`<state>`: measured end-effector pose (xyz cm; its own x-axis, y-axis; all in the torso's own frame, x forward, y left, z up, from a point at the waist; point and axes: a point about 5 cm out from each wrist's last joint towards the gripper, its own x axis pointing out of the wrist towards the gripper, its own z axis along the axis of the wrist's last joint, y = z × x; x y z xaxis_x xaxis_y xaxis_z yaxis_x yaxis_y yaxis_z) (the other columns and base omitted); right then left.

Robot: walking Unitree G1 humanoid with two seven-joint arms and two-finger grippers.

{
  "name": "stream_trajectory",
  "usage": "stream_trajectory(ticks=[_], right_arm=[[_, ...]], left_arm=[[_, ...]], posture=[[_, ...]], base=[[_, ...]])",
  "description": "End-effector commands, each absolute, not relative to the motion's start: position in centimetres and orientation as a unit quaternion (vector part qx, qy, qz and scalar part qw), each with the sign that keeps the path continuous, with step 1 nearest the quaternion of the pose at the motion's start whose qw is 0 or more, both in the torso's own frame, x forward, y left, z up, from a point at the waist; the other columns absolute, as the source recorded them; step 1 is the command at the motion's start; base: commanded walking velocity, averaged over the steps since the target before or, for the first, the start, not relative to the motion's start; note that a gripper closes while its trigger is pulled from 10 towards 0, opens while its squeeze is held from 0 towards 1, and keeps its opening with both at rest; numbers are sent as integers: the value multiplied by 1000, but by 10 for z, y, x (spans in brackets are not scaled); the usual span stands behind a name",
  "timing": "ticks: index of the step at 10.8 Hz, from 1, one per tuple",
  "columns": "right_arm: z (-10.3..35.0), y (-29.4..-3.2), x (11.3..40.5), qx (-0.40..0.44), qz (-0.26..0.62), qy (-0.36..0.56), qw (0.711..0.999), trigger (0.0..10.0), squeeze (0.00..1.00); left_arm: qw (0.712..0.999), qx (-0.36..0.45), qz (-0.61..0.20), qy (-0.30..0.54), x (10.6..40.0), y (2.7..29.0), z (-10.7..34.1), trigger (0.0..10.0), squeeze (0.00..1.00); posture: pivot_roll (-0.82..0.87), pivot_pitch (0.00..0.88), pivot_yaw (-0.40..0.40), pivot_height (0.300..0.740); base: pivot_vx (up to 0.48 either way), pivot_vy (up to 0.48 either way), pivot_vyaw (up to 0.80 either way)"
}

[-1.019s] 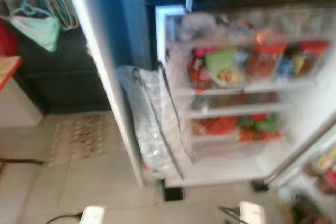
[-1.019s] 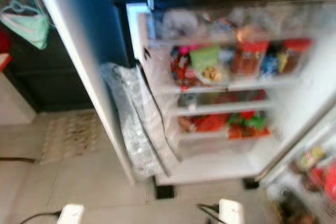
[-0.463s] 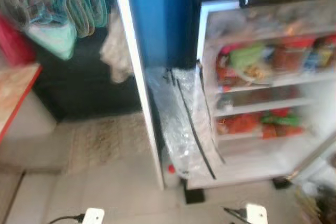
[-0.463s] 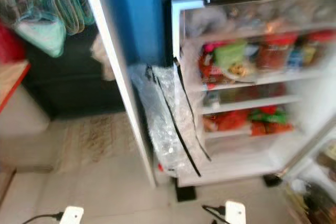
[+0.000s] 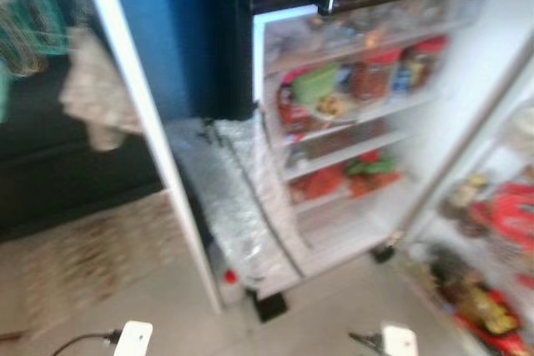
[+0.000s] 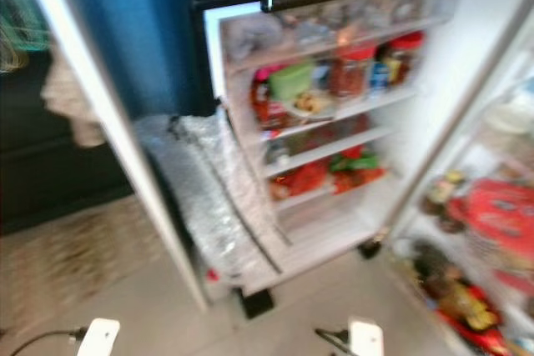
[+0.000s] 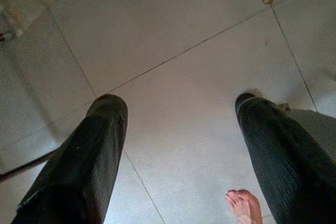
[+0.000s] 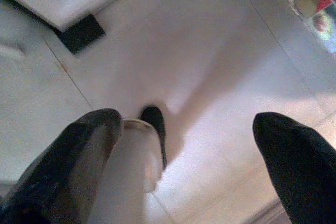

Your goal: Restocking fridge

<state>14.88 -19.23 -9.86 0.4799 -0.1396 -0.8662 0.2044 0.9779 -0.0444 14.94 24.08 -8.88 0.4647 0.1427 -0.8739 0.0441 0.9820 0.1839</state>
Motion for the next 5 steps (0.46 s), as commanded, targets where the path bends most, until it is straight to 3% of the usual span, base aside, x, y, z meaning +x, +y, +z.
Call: stream_trajectory(ticks=[1, 5], right_arm=[[-100, -196, 143, 28, -102, 508, 855, 10000, 0], [-100, -197, 143, 30, -99, 509, 855, 10000, 0]], left_arm=[[856, 92, 30, 507, 157, 244, -85, 10000, 0], [856, 91, 34, 507, 158, 249, -83, 10000, 0]], posture=[[13, 0, 49, 740], [10, 0, 46, 740]], base=[[0, 0, -788], [0, 0, -758]])
